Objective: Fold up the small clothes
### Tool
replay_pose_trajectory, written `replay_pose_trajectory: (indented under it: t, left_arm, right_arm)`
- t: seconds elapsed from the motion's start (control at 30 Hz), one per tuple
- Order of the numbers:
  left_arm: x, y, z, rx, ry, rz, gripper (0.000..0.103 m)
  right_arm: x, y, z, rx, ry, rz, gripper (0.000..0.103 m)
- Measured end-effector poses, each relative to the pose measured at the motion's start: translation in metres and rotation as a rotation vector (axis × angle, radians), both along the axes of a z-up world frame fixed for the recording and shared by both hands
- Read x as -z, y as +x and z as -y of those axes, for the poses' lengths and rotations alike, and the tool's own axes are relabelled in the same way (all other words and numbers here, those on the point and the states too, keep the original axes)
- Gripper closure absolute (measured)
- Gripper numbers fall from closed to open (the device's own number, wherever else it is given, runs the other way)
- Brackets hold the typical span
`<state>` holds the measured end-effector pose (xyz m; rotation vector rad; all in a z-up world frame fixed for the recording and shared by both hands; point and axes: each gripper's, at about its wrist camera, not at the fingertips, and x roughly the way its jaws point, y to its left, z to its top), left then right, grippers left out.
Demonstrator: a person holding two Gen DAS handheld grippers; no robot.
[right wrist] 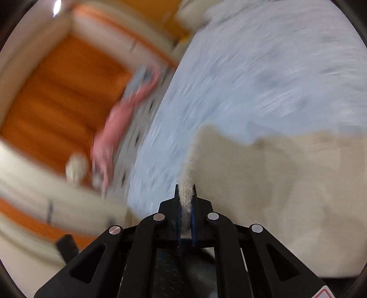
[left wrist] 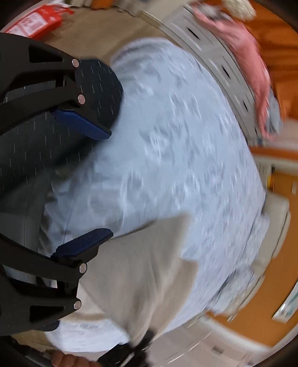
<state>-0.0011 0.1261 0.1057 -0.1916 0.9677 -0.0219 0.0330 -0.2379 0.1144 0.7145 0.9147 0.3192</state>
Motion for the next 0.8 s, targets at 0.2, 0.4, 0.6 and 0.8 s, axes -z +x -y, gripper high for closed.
replay_pose_trajectory:
  t: [0.2, 0.4, 0.6, 0.8]
  left_arm:
    - [0.024, 0.015, 0.116, 0.268, -0.044, -0.085, 0.022]
    - [0.038, 0.008, 0.204, 0.422, -0.030, -0.150, 0.022]
    - [0.042, -0.005, 0.232, 0.496, 0.062, -0.137, 0.022]
    - [0.045, -0.011, 0.234, 0.496, 0.089, -0.149, 0.022]
  right_arm:
    - [0.122, -0.106, 0.144, 0.233, -0.197, -0.425, 0.093]
    - [0.088, -0.142, 0.148, 0.336, -0.188, -0.240, 0.069]
    - [0.091, -0.088, 0.134, 0.205, -0.172, -0.227, 0.038]
    - [0.126, -0.055, 0.097, 0.113, -0.176, -0.311, 0.051]
